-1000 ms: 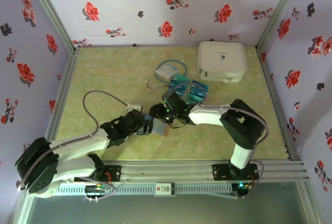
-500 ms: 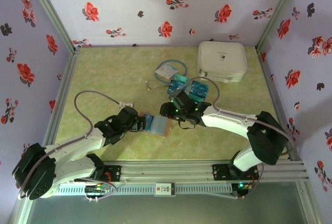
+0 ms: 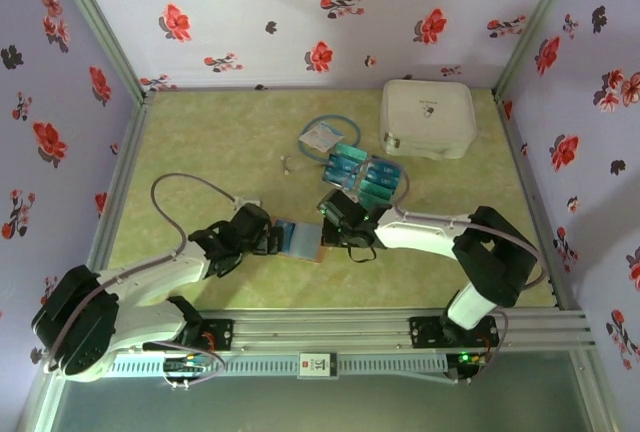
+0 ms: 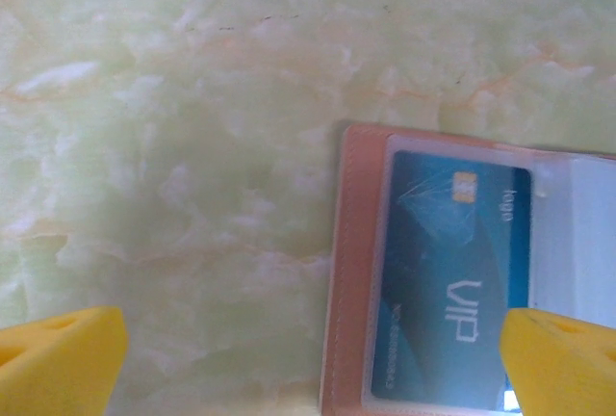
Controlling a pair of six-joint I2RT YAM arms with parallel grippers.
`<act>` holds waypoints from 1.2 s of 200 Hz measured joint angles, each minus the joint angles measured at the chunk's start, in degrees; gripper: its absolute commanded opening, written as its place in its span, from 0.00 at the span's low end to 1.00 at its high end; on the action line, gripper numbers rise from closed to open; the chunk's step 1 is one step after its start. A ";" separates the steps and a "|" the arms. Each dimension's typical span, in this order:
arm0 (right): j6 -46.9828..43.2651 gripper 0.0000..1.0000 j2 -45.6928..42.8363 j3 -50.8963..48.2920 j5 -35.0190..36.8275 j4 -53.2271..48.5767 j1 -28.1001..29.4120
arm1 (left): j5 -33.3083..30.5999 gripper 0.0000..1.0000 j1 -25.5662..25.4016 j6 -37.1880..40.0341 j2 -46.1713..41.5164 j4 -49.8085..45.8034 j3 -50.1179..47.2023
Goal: Put the credit cards into the card holder
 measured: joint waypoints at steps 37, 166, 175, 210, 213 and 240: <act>-2.93 0.08 -0.11 0.00 0.20 -0.09 -5.84 | 1.64 1.00 0.00 0.00 2.36 0.17 2.16; -5.35 0.02 -9.57 0.39 -7.10 0.50 -8.07 | 5.68 1.00 -4.02 -7.65 10.16 4.37 7.26; -6.23 0.00 -7.04 1.64 -8.37 0.85 -8.07 | 5.62 1.00 -4.37 -8.35 10.78 4.68 7.26; -7.98 0.00 2.29 5.79 -12.31 1.46 -8.07 | 5.40 1.00 -4.90 -10.60 13.44 6.14 7.28; -8.20 0.00 2.95 6.08 -12.59 1.46 -8.07 | 5.40 1.00 -4.96 -10.75 13.66 6.32 7.28; -9.68 0.00 6.60 7.52 -14.12 1.51 -8.07 | 5.40 1.00 -5.05 -11.30 16.13 7.50 7.28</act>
